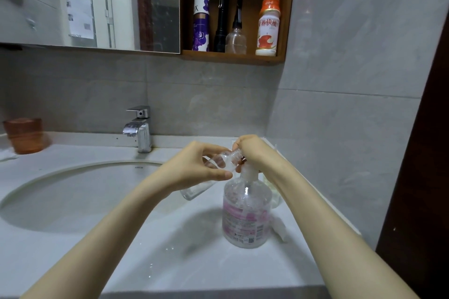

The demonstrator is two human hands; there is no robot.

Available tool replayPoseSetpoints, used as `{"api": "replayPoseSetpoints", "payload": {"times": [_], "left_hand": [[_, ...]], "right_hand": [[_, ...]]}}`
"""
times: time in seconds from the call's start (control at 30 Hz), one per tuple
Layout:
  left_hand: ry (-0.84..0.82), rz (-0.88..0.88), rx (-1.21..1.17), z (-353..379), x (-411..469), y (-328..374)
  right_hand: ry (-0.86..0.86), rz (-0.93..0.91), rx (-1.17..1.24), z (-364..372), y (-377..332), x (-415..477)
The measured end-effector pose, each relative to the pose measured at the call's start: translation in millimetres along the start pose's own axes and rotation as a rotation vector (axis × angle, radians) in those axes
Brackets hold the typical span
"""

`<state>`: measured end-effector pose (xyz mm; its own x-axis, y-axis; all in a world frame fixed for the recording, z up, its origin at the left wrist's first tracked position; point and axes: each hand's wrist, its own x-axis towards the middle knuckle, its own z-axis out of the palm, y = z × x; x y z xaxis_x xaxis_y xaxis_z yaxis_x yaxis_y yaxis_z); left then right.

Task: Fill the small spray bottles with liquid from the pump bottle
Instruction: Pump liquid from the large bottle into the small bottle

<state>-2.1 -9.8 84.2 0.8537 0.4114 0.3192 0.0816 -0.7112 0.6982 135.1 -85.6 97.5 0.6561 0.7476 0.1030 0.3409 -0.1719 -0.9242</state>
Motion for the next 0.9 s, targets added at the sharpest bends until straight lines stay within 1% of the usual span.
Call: {"api": "replayPoseSetpoints", "payload": {"times": [0.23, 0.4, 0.67, 0.8, 0.9], "left_hand": [[0.003, 0.045, 0.020, -3, -3, 10], [0.008, 0.063, 0.002, -3, -5, 13], [0.020, 0.056, -0.027, 0, -1, 5], [0.020, 0.017, 0.018, 3, 1, -2], [0.022, 0.025, 0.024, 2, 1, -4]], "right_hand": [[-0.029, 0.063, -0.035, -5, -5, -8], [-0.021, 0.043, -0.095, -4, -9, -9], [-0.026, 0.014, 0.003, -1, -5, -5], [-0.034, -0.008, -0.053, -1, -2, -4], [-0.019, -0.021, -0.072, -1, -3, -5]]}}
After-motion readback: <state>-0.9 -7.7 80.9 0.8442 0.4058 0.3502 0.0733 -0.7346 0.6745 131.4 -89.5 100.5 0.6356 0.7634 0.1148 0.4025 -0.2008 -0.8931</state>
